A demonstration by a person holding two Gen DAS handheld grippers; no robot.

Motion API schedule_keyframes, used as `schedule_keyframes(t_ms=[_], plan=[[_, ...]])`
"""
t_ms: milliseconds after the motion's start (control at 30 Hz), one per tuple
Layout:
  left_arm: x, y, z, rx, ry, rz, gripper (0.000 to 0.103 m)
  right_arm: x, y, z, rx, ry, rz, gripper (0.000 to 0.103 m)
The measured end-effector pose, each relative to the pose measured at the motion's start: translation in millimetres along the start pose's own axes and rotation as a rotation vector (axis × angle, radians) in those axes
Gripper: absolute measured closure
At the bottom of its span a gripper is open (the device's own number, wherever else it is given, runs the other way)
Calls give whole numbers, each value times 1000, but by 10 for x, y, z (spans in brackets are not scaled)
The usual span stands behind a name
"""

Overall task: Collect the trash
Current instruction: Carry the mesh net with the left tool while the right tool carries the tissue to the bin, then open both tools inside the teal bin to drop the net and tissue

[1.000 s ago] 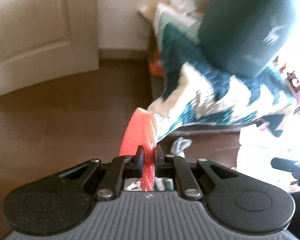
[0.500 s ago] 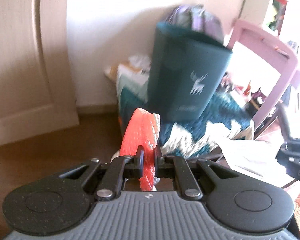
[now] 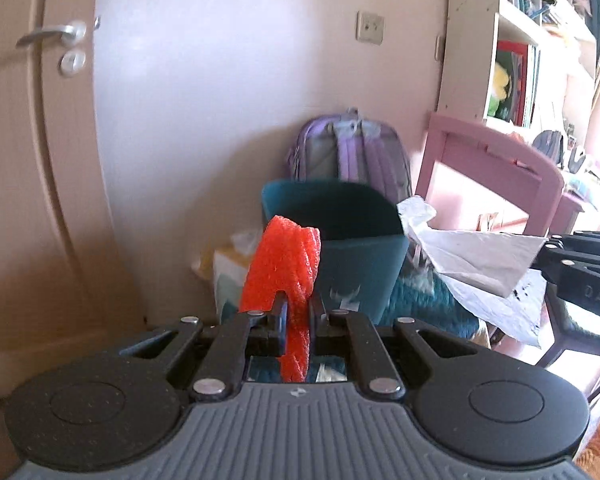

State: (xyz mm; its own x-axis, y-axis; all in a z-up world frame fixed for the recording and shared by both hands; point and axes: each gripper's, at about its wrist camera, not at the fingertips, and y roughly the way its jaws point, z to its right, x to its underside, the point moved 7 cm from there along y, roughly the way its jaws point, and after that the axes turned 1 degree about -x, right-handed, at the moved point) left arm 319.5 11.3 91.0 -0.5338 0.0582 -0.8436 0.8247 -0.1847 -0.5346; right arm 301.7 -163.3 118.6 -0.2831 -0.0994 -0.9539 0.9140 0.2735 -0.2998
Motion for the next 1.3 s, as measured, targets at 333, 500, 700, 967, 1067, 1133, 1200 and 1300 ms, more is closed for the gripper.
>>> schedule_keyframes(t_ms=[333, 500, 700, 967, 1067, 1133, 1200, 1300], plan=[[-613, 439, 336, 15, 10, 26, 93, -385, 676, 404, 60, 30, 29, 103], [-817, 825, 460, 15, 12, 6, 93, -416, 1092, 514, 70, 53, 2, 103], [-919, 1401, 532, 13, -3, -41, 93, -295, 1637, 679, 72, 99, -61, 103], [-847, 2146, 521, -7, -32, -136, 93, 19, 2246, 881, 87, 181, -162, 103], [-783, 2339, 501, -14, -32, -168, 93, 129, 2407, 910, 100, 164, -197, 103], [-741, 2453, 482, -30, -24, -187, 93, 203, 2479, 903, 102, 147, -220, 103], [-701, 2567, 467, -42, -13, -212, 93, 261, 2516, 890, 106, 125, -240, 102], [-654, 2751, 439, -44, -14, -257, 93, 341, 2556, 872, 104, 90, -267, 99]])
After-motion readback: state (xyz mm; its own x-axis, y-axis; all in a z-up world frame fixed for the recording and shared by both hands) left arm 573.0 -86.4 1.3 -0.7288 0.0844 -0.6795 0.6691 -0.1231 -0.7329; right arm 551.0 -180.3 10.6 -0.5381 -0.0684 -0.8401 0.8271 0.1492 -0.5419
